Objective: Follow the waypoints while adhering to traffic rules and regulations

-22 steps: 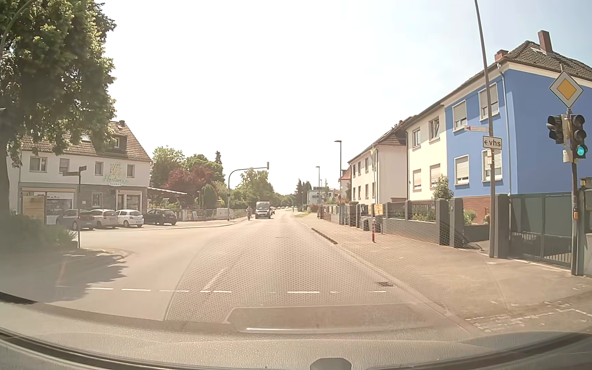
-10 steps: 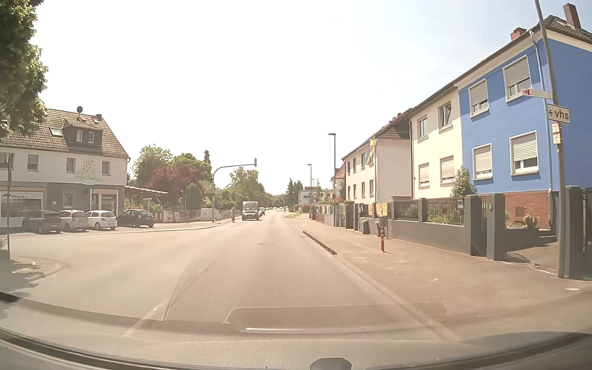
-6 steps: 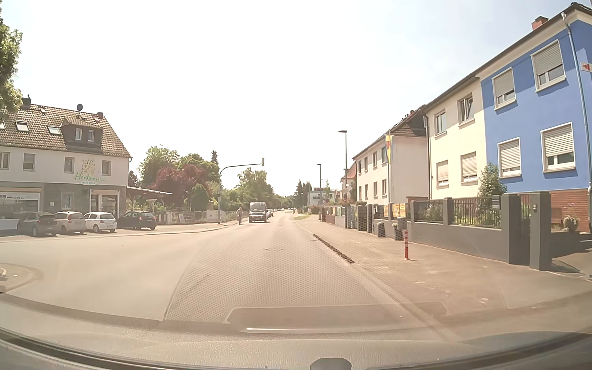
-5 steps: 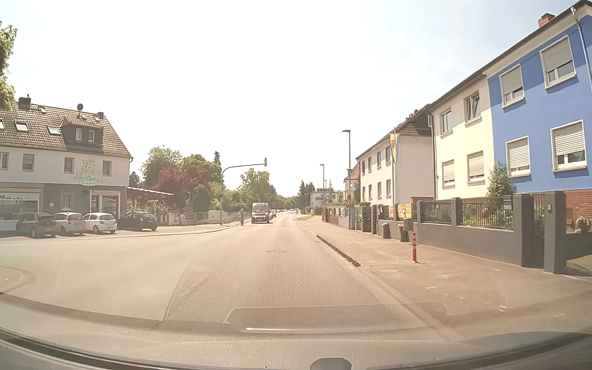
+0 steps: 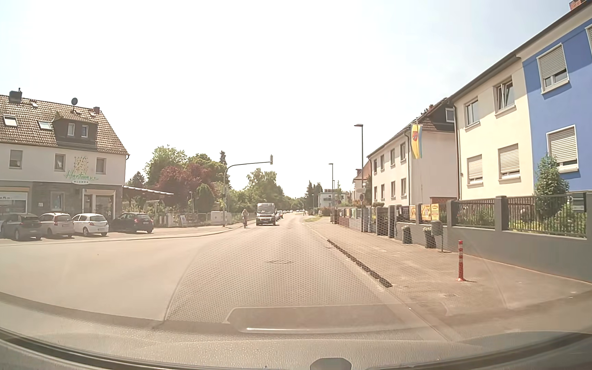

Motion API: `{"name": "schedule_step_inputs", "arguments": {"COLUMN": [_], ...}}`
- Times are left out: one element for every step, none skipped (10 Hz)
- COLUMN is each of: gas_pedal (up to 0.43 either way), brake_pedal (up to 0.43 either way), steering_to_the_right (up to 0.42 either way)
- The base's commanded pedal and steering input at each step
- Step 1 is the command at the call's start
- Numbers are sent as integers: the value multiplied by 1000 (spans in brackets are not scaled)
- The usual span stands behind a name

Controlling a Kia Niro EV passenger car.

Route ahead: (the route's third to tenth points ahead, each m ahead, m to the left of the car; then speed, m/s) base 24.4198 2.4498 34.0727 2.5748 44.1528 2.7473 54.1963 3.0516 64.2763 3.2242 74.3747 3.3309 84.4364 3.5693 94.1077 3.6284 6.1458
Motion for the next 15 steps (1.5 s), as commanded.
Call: {"name": "schedule_step_inputs", "arguments": {"gas_pedal": [370,370,350,248,110,59,0,0,0,0,0,0,0,0,0], "brake_pedal": [0,0,0,0,0,0,0,0,0,0,0,0,0,0,0], "steering_to_the_right": [-5,-7,-10,-11,-11,-9,-8,-8,-7,-6,-6,-6,-6,-4,0]}}
